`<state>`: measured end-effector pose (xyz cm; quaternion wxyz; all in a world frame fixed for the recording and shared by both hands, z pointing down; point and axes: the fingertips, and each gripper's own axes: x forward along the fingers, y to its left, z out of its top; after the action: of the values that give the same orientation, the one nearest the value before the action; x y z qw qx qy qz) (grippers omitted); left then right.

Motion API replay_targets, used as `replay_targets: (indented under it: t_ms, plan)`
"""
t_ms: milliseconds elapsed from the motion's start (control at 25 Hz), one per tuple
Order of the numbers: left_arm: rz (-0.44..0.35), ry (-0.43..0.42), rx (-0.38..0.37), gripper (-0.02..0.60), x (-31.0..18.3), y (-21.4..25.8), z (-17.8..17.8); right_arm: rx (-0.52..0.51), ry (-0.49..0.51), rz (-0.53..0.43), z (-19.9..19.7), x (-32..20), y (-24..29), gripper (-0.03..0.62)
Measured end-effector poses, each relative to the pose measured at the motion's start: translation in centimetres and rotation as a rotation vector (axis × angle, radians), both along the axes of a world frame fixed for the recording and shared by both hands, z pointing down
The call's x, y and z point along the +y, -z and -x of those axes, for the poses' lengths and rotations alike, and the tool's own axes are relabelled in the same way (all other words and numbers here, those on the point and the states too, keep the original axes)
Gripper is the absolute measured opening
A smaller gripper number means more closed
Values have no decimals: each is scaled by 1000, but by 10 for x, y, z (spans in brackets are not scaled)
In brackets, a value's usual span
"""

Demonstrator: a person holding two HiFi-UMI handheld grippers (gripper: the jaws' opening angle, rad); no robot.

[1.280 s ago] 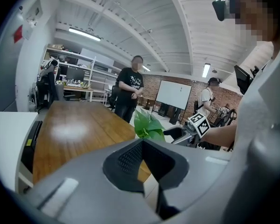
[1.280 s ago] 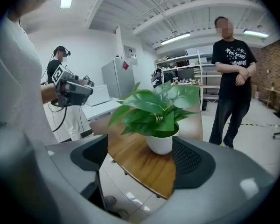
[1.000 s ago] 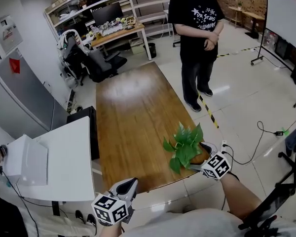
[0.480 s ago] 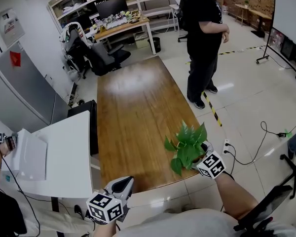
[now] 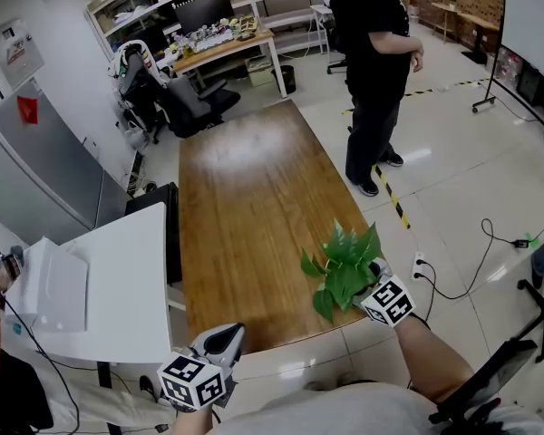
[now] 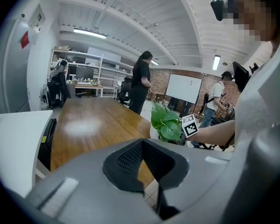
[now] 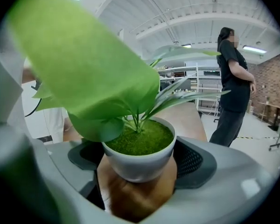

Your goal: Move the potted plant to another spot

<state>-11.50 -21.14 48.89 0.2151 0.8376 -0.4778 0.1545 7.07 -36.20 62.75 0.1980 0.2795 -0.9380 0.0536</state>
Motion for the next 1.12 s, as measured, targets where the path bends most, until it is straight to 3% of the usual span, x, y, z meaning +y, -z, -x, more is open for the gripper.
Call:
replay_targets:
  t_ms: [640, 1120]
  plan:
    - [3, 8, -1, -3, 11, -1, -3, -48, -6, -4, -2, 5, 15, 457]
    - [11, 44, 33, -4, 28, 3, -2, -48, 40, -16, -2, 25, 59, 457]
